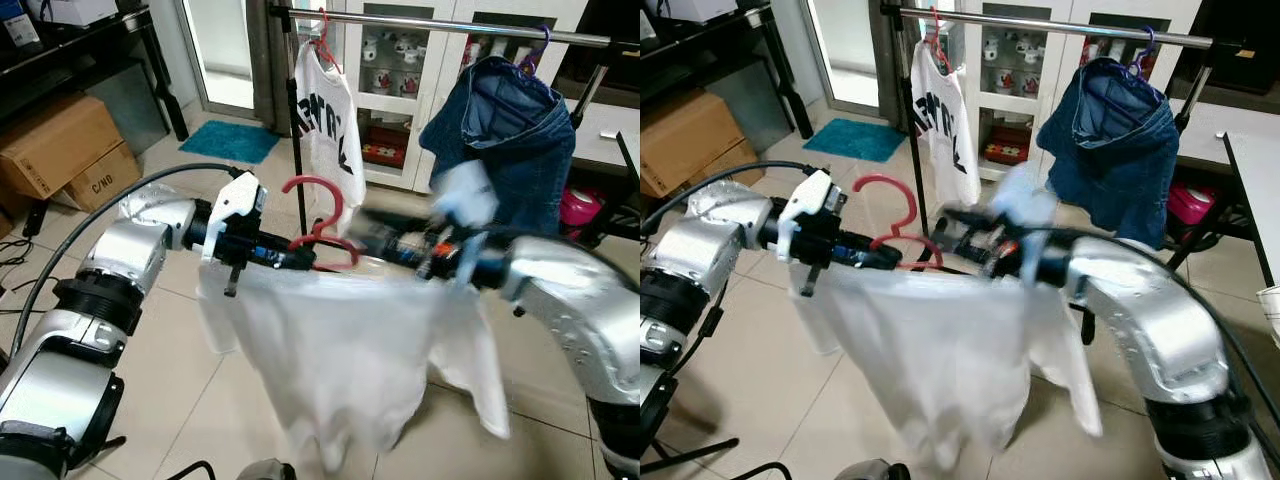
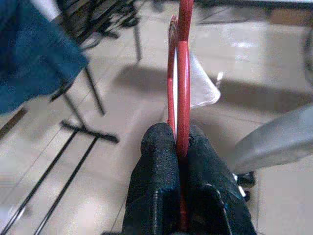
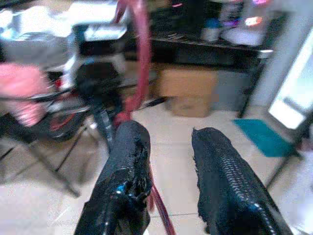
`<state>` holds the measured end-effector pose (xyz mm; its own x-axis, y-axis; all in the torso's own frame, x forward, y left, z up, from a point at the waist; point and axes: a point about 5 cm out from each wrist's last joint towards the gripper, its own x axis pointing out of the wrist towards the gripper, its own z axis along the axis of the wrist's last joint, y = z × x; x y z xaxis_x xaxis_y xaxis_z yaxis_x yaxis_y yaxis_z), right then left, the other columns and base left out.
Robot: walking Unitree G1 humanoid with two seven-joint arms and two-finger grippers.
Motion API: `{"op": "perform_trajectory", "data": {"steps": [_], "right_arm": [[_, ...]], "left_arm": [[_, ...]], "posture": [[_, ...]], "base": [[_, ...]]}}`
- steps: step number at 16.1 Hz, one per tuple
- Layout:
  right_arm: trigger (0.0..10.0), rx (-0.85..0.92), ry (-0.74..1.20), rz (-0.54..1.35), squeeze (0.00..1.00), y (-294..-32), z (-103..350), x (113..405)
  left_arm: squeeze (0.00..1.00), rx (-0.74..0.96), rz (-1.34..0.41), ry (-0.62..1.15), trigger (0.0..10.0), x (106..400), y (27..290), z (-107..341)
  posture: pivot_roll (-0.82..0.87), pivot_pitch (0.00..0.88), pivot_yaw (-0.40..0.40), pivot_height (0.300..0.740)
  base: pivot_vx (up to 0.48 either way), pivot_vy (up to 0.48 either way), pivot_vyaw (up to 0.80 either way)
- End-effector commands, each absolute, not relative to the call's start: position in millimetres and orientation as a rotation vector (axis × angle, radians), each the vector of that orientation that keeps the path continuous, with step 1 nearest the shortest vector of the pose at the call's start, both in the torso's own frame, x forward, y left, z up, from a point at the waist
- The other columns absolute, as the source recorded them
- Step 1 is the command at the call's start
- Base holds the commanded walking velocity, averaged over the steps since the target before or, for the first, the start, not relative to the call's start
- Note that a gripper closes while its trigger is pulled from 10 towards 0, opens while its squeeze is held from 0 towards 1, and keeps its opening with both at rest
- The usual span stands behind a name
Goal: Hang hanger
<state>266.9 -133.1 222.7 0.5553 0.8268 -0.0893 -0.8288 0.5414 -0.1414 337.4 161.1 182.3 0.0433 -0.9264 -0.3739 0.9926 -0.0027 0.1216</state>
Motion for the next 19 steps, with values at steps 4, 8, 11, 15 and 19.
{"op": "perform_trajectory", "data": {"steps": [4, 8, 11, 15, 19], "right_arm": [[10.0, -0.128, 0.019, 0.783, 1.0, -154, 226, 263], [10.0, -0.048, 0.242, 0.481, 0.0, -151, 195, 261], [10.0, 0.037, 0.401, 0.395, 0.0, -143, 174, 263], [10.0, 0.242, 0.493, 0.29, 0.0, -133, 170, 272], [10.0, 0.395, 0.514, 0.168, 0.0, -138, 171, 281]], "left_arm": [[0.0, 0.391, -1.352, 0.182, 0.0, 346, 162, 178], [0.0, 0.317, -1.267, 0.142, 0.0, 350, 158, 175], [0.0, 0.312, -1.263, 0.128, 0.0, 349, 155, 176], [0.0, 0.308, -1.278, 0.127, 0.0, 345, 152, 174], [0.0, 0.308, -1.307, 0.135, 0.0, 342, 150, 174]], "posture": [[-0.14, 0.0, 0.117, 0.74], [-0.14, 0.0, 0.125, 0.74], [-0.13, 0.0, 0.119, 0.74], [-0.13, 0.0, 0.116, 0.74], [-0.13, 0.0, 0.117, 0.74]], "base": [[0.0, 0.0, 0.0], [0.0, 0.0, 0.0], [0.0, 0.0, 0.0], [0.0, 0.0, 0.0], [0.0, 0.0, 0.0]]}}
